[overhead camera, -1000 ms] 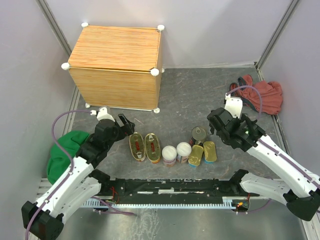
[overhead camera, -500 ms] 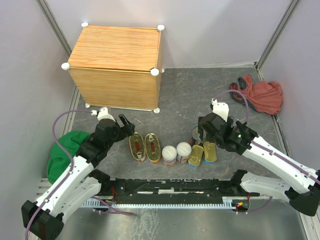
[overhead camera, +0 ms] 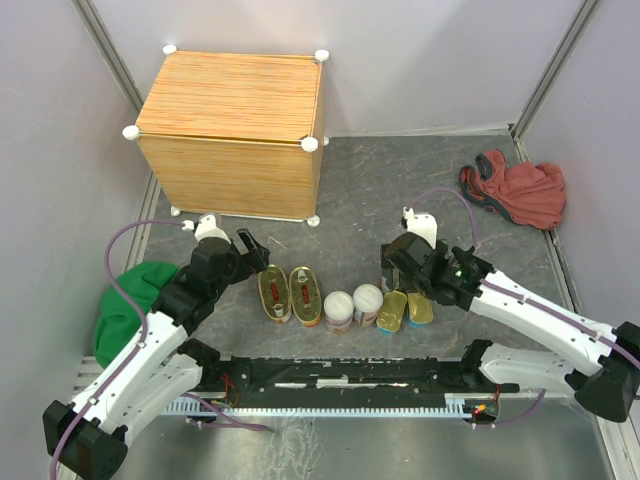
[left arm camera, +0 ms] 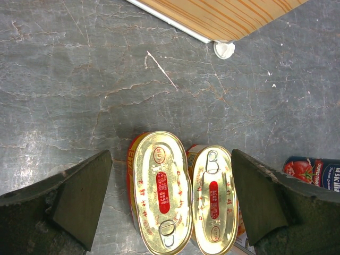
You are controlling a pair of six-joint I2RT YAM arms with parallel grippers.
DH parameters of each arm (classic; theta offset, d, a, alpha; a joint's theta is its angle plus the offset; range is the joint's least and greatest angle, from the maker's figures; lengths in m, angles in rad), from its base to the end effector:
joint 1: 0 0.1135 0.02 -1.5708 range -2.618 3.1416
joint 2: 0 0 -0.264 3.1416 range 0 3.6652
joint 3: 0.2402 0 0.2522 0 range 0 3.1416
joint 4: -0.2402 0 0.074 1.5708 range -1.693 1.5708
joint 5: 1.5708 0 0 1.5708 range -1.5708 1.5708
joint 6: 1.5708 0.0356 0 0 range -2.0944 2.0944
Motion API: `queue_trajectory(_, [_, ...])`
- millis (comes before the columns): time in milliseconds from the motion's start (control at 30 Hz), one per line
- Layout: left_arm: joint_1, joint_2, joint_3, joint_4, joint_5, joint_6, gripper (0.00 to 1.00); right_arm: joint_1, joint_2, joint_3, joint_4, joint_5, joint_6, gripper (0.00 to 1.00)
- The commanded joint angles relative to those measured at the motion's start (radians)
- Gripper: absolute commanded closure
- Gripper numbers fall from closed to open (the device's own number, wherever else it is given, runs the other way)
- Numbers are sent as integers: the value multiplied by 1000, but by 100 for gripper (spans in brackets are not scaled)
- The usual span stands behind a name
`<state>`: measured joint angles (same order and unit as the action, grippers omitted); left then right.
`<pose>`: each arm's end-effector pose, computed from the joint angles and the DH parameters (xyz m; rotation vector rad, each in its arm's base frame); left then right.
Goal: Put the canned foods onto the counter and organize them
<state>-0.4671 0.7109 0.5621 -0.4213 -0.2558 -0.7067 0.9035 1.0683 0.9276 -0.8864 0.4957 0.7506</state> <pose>0.1490 -0.0651 0.2503 -0.4059 2.1105 -0.4196 0.1360 0.1453 0.2798 -0.0146 2.4247 0.0818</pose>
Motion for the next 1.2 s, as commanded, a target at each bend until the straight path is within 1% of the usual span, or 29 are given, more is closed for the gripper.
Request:
queue_trajectory(0, [-2,-3,30,23,0,18,1,4,11,-22,70,-2,-17,0])
queue_trajectory(233, [-3,3,31,23,0,21,1,5,63,-39,108,4,-29,0])
queue_trajectory(567, [-3,-8,29,11,0,22,1,0,90,-67,164,43,-36,0])
queue_trajectory(833, [-4,-8,37,3,-3,29,1,-30,124,-77,203,58,-40,0])
queue_trajectory(1167, [-3,-7,42,-5,-3,36,1,-84,136,-119,297,2,-81,1])
